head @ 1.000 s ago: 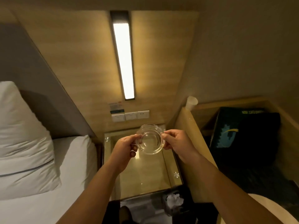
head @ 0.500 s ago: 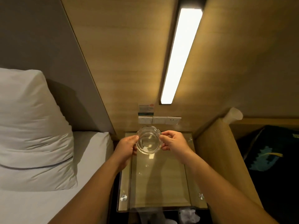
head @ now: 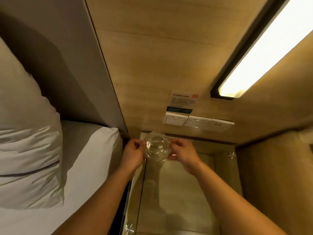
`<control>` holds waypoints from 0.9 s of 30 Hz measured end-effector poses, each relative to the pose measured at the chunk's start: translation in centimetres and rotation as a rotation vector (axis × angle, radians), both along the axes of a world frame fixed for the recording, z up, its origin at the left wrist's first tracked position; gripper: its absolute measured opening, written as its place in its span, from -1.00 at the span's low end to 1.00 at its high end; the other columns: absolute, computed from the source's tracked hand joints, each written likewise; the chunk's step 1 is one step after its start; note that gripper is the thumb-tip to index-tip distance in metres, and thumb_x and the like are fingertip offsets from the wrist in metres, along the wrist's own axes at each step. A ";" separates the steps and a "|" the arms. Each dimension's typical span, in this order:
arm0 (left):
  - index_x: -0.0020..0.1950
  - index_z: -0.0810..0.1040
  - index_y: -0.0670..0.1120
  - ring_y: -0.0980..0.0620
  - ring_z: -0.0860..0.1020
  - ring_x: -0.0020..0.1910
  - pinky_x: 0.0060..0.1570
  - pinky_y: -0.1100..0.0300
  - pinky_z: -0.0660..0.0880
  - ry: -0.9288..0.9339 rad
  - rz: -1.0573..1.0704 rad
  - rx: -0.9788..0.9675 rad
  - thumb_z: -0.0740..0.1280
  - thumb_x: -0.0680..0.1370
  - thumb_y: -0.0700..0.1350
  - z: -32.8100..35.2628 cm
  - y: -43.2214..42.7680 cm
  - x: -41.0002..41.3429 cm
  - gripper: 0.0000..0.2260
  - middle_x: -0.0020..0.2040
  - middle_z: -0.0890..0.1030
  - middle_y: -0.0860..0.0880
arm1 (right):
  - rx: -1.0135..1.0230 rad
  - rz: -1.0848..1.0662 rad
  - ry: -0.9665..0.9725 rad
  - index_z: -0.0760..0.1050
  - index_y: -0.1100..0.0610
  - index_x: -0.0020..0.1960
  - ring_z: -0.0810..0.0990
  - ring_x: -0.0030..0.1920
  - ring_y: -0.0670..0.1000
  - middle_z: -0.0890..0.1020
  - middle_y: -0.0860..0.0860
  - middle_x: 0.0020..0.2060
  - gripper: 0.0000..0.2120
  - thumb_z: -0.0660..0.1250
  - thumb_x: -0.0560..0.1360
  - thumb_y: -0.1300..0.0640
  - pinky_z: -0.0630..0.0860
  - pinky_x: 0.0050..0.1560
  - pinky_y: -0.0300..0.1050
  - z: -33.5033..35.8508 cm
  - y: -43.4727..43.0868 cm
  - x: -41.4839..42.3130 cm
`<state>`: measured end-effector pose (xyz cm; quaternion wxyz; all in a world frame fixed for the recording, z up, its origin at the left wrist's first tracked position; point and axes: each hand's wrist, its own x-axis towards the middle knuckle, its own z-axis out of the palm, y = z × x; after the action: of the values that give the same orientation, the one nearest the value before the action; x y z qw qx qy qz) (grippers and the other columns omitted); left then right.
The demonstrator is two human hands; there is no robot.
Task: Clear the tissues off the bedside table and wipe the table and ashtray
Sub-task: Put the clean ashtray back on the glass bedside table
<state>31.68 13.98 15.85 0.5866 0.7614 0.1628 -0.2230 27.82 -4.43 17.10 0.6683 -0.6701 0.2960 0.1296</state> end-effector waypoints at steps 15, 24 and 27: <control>0.13 0.59 -0.26 -0.24 0.60 0.10 -0.06 0.14 0.36 -0.115 -0.072 0.341 0.25 0.68 -0.19 -10.4 -1.0 3.2 -0.83 0.08 0.67 -0.25 | -0.169 -0.009 0.053 0.63 0.31 -0.12 0.62 -0.24 0.12 0.57 0.16 -0.28 -0.81 0.30 0.61 0.27 0.71 -0.10 0.24 -12.3 1.2 4.4; 0.15 0.58 -0.29 -0.29 0.59 0.15 -0.06 0.14 0.33 -0.096 -0.106 0.403 0.24 0.68 -0.20 -12.4 -1.1 3.8 -0.81 0.11 0.66 -0.29 | -0.321 0.013 0.039 0.64 0.05 -0.21 0.73 -0.21 0.23 0.70 0.17 -0.28 -0.84 0.32 0.49 0.09 0.68 -0.20 0.31 -15.7 1.2 4.3; 0.12 0.58 -0.28 -0.28 0.59 0.12 -0.08 0.13 0.33 -0.109 -0.118 0.430 0.25 0.68 -0.19 -12.8 -1.1 4.0 -0.82 0.08 0.66 -0.29 | -0.323 0.006 0.027 0.65 0.06 -0.21 0.73 -0.26 0.21 0.70 0.14 -0.31 -0.83 0.33 0.48 0.04 0.68 -0.22 0.31 -16.0 1.2 4.3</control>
<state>35.65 12.85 3.01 0.4049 0.8879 0.1299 -0.1754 32.14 -3.23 1.07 0.5473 -0.7678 0.3202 0.0912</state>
